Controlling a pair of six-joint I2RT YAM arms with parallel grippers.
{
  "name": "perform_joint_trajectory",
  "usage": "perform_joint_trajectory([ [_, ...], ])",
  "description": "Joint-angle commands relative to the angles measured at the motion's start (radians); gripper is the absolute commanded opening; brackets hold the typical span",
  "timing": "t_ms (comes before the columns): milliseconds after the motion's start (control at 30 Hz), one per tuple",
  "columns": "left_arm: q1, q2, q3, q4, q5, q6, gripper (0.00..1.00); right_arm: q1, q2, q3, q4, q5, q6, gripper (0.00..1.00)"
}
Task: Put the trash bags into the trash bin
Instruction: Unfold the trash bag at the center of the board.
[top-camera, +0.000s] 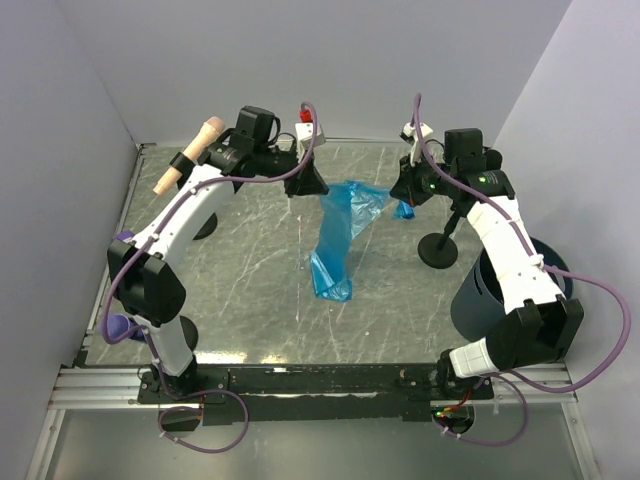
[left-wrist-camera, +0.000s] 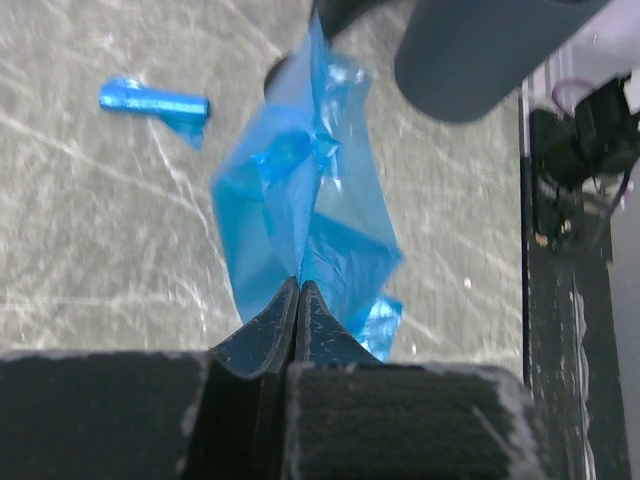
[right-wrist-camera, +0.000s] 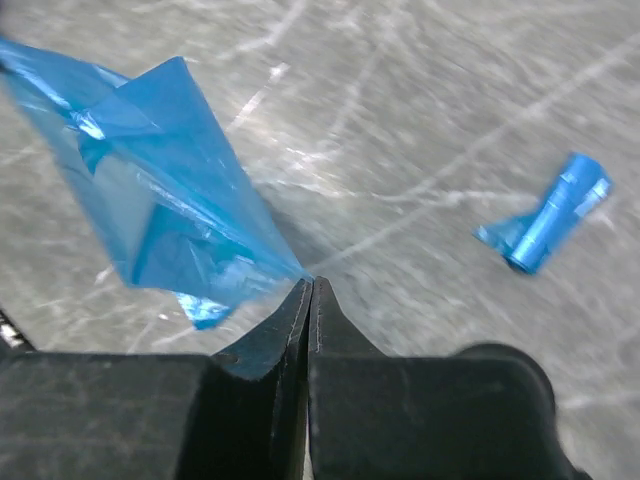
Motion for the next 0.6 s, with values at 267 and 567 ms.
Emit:
perform_joint_trajectory([
  [267,0.018,0.011,0.124,-0.226,-0.009,0.124,0.01,-0.013,-0.045,0.028,-0.008,0.067,-0.053,0.0],
  [567,0.018,-0.042,0.076,-0.202,0.003,0.235,0.01,-0.008,-0.056,0.112,-0.101,-0.257,-0.129,0.2],
])
